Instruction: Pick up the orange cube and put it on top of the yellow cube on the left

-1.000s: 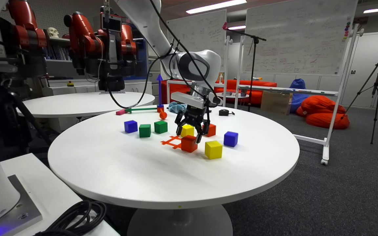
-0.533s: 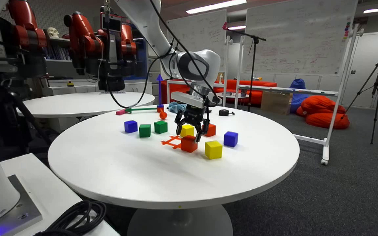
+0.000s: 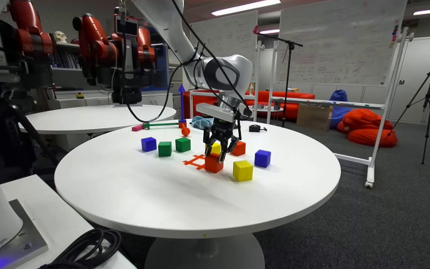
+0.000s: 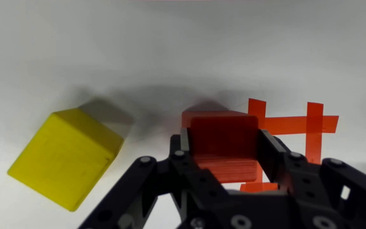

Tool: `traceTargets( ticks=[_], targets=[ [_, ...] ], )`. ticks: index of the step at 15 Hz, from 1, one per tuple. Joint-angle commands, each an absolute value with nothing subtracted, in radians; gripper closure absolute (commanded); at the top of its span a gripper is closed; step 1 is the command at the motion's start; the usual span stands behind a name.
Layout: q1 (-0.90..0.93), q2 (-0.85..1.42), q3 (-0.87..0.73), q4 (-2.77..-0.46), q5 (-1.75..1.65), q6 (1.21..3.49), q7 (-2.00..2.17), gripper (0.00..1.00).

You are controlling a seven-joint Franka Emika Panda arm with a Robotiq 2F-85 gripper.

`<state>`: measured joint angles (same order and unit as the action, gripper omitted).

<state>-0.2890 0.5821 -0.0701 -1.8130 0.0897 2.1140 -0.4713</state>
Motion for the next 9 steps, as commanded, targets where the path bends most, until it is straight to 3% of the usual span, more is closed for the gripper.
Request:
traceTargets(
  ticks=[1, 9],
  targets=[
    [-0.320, 0.581, -0.050, -1.794, 0.098, 2.073, -0.522, 0.71],
    [-0.305, 0.507, -0.057, -1.852, 0.086, 2.099, -0.506, 0.71]
  ],
)
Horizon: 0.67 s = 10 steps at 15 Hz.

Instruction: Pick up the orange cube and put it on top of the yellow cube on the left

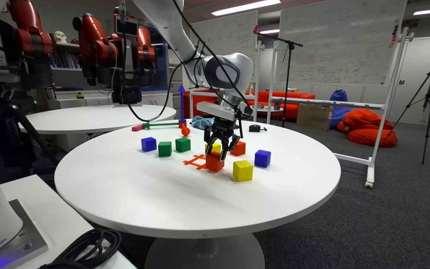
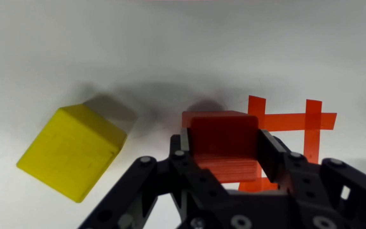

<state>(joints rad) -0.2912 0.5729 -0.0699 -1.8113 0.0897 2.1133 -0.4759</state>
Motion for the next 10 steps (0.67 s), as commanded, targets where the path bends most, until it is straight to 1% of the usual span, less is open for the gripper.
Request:
traceTargets(
  ticks=[1, 6, 10],
  targets=[
    [-0.301, 0.488, -0.058, -1.862, 0.084, 2.104, -0.503, 0.71],
    [-0.286, 0.418, -0.060, -1.866, 0.085, 2.073, -0.489, 0.71],
    [-0.267, 0.369, -0.064, -1.866, 0.078, 1.981, -0.476, 0.71]
  ],
)
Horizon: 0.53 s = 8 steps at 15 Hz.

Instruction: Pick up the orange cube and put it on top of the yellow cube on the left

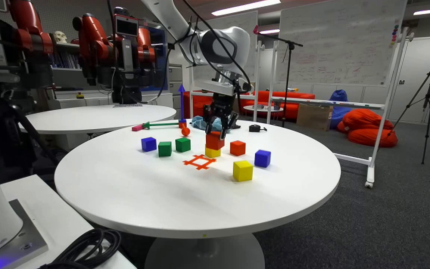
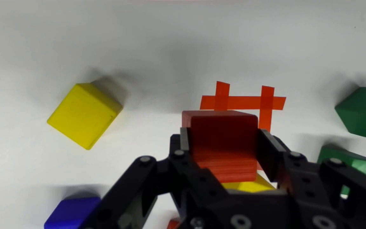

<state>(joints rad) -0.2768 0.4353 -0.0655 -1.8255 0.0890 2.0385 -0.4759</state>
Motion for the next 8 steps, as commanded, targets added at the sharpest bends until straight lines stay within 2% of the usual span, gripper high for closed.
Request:
traceTargets(
  ticks=[1, 8],
  targets=[
    [-0.263, 0.350, -0.064, -1.874, 0.078, 1.962, -0.479, 0.71],
    [-0.207, 0.233, -0.071, -1.908, 0.049, 1.911, -0.436, 0.71]
  ],
)
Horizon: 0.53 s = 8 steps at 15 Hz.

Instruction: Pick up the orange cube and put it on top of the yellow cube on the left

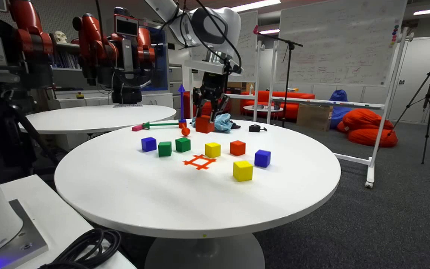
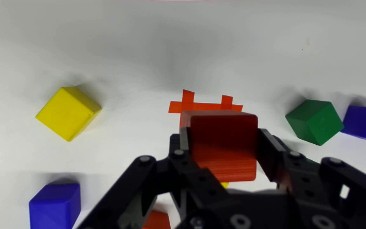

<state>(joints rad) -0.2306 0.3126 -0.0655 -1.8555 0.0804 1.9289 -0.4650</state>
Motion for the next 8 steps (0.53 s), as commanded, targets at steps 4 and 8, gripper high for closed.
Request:
traceTargets(
  ticks=[4, 8],
  targets=[
    [-0.177, 0.214, -0.073, -1.895, 0.018, 1.895, -0.392, 0.71],
    [-0.145, 0.235, -0.064, -1.859, 0.006, 1.894, -0.344, 0.71]
  ],
)
